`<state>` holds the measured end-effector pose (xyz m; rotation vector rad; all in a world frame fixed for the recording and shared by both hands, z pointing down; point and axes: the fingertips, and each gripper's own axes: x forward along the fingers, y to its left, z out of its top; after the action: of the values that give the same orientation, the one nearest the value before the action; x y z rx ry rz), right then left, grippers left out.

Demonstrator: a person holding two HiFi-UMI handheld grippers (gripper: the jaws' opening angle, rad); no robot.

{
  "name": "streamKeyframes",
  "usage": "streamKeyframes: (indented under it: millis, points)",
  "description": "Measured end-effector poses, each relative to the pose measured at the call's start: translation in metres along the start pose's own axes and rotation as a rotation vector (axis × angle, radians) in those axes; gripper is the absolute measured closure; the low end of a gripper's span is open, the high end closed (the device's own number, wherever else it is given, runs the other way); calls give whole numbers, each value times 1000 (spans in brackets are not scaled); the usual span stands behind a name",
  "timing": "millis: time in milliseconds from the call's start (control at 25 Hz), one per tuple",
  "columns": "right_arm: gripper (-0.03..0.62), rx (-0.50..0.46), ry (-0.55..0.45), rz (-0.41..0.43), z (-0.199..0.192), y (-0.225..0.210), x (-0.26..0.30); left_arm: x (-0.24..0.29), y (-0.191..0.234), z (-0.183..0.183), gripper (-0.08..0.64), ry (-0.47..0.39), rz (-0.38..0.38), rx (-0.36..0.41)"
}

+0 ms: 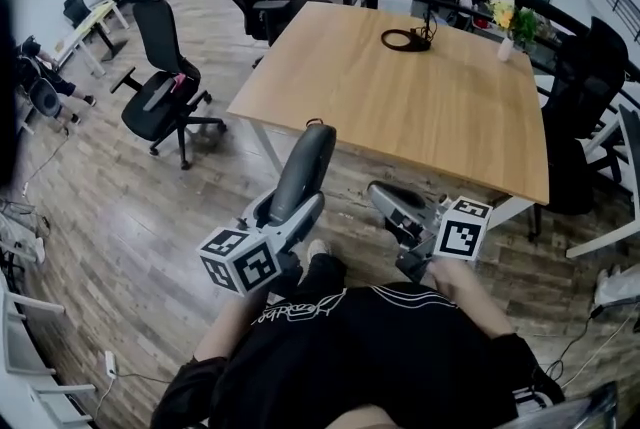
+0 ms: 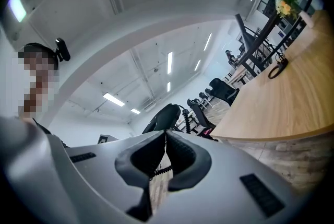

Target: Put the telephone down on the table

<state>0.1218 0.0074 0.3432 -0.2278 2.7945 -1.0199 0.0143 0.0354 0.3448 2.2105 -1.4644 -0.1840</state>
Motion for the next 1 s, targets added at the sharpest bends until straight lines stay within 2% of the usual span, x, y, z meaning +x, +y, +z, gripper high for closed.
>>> streamKeyframes:
  millis: [360, 1000]
  points:
    - [552, -35, -28, -46, 32, -48, 27, 52, 38, 23, 265, -2, -54, 16]
    - [552, 45, -68, -177, 123, -185, 145, 195, 184, 100, 264, 127, -109, -9]
